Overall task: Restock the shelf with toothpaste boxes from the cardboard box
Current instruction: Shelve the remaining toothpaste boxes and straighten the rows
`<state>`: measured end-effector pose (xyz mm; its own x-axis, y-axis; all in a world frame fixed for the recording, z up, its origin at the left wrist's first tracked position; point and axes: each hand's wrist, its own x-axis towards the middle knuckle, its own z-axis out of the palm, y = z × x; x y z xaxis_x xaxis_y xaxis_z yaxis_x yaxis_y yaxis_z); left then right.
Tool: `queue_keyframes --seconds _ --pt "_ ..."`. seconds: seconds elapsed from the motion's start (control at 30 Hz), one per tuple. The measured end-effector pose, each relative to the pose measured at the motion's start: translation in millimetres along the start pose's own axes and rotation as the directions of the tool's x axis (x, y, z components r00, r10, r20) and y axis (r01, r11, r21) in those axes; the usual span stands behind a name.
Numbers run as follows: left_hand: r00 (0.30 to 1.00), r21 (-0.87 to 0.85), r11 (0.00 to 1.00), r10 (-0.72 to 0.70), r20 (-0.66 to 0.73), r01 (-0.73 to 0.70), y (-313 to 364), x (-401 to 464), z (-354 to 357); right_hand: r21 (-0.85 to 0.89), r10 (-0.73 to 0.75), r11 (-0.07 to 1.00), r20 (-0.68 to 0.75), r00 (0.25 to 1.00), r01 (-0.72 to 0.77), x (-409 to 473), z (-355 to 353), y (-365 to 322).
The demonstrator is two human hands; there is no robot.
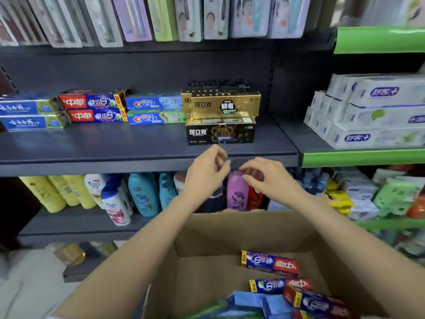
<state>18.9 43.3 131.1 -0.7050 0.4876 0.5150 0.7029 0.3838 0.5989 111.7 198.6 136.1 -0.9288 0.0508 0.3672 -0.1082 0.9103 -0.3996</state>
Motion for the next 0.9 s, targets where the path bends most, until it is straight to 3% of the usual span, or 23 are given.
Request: queue_keyframes --seconds 0.1,0.2,0.33,0.43,0.6,0.73,0.9 --pt "0.995 0.085 0.996 0.015 0.102 -0.024 -0.4 -43.5 39.0 -0.019 0.068 0.998 0.174 0.982 -0.066 -42.5 23.4 31.7" --pt "0.958 0.114 0.985 -0.156 0.241 0.132 -10.6 -80.4 78.2 -0.041 0.218 0.975 0.328 0.919 -0.216 -79.5 50.0 68.7" --pt "0.792 0.288 0.911 -0.403 0.459 0.297 -31.8 -115.0 133.0 -0.142 0.379 0.922 0.515 0.769 -0.360 -113.4 86.5 120.1" --pt "0.650 0.388 0.856 -0.513 0.561 0.341 -53.7 -129.4 166.3 -0.216 0.455 0.885 0.588 0.669 -0.412 -127.3 115.0 146.4" --pt "0.466 0.457 0.858 -0.512 0.722 0.236 -82.4 -141.3 226.2 -0.318 0.503 0.859 0.673 0.542 -0.402 -132.1 173.1 184.6" --pt "0.350 0.413 0.881 -0.472 0.809 0.232 -96.6 -146.4 266.7 -0.376 0.491 0.871 0.696 0.524 -0.317 -133.4 211.5 210.1" --pt "0.238 0.355 0.931 -0.364 0.901 0.078 -96.8 -155.6 296.7 -0.443 0.494 0.865 0.679 0.543 -0.233 -150.3 221.1 232.5"
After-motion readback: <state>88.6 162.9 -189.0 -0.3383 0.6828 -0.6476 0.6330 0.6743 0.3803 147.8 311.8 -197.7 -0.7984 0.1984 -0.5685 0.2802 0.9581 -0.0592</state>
